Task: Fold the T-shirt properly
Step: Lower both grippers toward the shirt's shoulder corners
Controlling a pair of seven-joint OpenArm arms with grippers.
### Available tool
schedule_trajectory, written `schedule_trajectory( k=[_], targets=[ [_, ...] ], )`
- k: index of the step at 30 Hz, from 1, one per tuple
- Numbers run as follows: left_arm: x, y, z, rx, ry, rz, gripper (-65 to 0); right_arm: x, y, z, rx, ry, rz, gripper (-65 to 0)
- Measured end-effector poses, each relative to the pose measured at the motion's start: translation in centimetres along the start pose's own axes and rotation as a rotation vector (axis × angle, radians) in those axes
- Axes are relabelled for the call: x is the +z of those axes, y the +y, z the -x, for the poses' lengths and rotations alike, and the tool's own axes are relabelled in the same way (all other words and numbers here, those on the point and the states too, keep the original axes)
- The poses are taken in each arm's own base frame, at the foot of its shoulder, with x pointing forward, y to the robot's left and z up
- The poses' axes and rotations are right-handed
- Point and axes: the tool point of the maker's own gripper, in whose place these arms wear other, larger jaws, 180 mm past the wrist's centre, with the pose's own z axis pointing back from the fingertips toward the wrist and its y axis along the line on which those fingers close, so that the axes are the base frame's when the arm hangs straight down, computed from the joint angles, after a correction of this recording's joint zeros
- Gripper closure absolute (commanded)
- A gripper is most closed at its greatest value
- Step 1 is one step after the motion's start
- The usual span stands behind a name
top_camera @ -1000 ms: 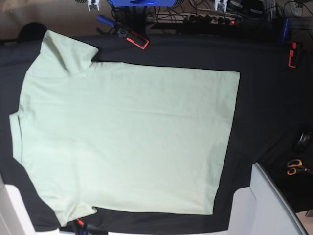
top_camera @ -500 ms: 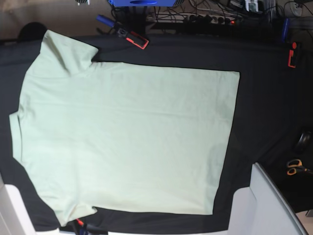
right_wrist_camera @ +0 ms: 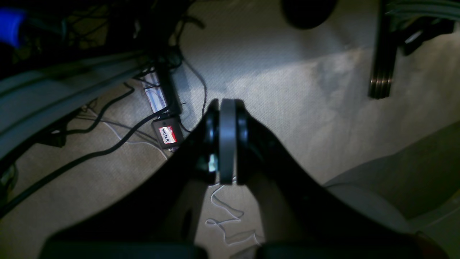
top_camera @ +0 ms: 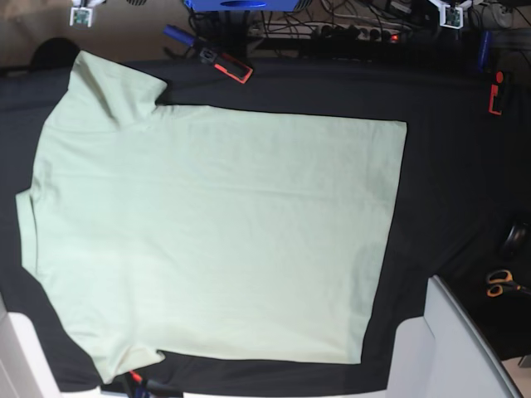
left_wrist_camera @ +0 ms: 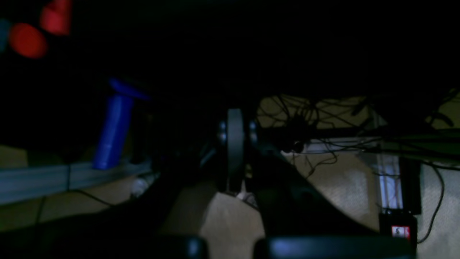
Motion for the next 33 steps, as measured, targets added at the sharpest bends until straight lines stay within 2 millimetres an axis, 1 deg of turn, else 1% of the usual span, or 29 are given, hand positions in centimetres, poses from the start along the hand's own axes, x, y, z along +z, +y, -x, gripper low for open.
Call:
schedule_trajectory(
  k=[2,5,8,10,12,13,15,17,18,19,20,22,24,26,27,28,29,31,33],
  targets=[
    [0.2,0.0,-1.5,-0.010,-0.046,0.005,0.0,1.0,-0.3,-1.6,0.000,-0.050,0.004,-0.1],
    [-0.3,0.6,-4.4,-0.039,-0.124,0.010,0.0,2.2,-1.0,-3.5,-0.005,-0.103,0.018,-0.1],
    [-0.6,2.6,-7.3,0.052,-0.206,-0.042,0.0,2.6,-1.4,-5.4,-0.006,-0.151,0.031,-0.3],
    [-0.7,3.8,-9.6,0.125,-0.262,-0.060,0.0,2.8,-1.3,-7.4,-0.017,-0.200,0.028,-0.7],
    [-0.6,4.8,-11.9,0.164,-0.335,-0.067,0.0,2.9,-1.8,-9.4,-0.029,-0.252,0.044,-0.7],
    [-0.8,5.2,-12.7,0.160,-0.356,-0.065,0.0,3.0,-2.1,-10.3,-0.036,-0.275,0.054,-0.9],
    [-1.0,5.6,-13.6,0.153,-0.377,-0.066,0.0,3.0,-2.4,-11.8,-0.046,-0.310,0.063,-1.0],
    [-1.5,5.6,-14.0,0.166,-0.383,-0.074,0.0,3.0,-2.5,-13.4,-0.107,-0.349,0.047,-1.3],
    [-1.8,5.4,-14.0,0.174,-0.382,-0.072,0.0,3.0,-2.5,-14.1,-0.148,-0.369,0.027,-2.5],
    [-2.1,5.3,-13.8,0.178,-0.362,-0.070,0.0,3.1,-2.6,-14.9,-0.174,-0.391,0.005,-4.9],
    [-2.5,5.2,-13.4,0.180,-0.330,-0.067,0.0,3.3,-2.4,-15.6,-0.198,-0.415,-0.038,-8.9],
    [-2.9,5.2,-12.7,0.183,-0.282,-0.067,0.0,3.9,-1.7,-16.3,-0.237,-0.450,-0.146,-20.2],
    [-3.3,5.3,-12.4,0.186,-0.253,-0.070,0.0,4.1,-1.2,-16.0,-0.290,-0.429,-0.218,-34.5],
    [-3.6,5.5,-13.1,0.187,-0.271,-0.072,0.0,4.4,-0.6,-16.7,-0.354,-0.439,-0.303,-47.6],
    [-3.7,5.5,-13.4,0.187,-0.279,-0.074,0.0,4.7,-0.7,-17.4,-0.392,-0.457,-0.328,-51.7],
    [-3.8,5.7,-13.6,0.181,-0.287,-0.073,0.0,4.9,-0.7,-18.0,-0.425,-0.474,-0.357,-54.6],
    [-4.0,5.8,-14.0,0.174,-0.291,-0.068,0.0,5.3,-0.5,-18.8,-0.458,-0.500,-0.391,-55.7],
    [-4.4,6.4,-15.2,0.171,-0.319,-0.076,0.0,5.5,-0.2,-19.4,-0.511,-0.519,-0.445,-55.3],
    [-4.8,6.7,-16.6,0.176,-0.354,-0.083,0.0,4.9,-0.9,-19.7,-0.566,-0.520,-0.451,-54.6]
  ],
)
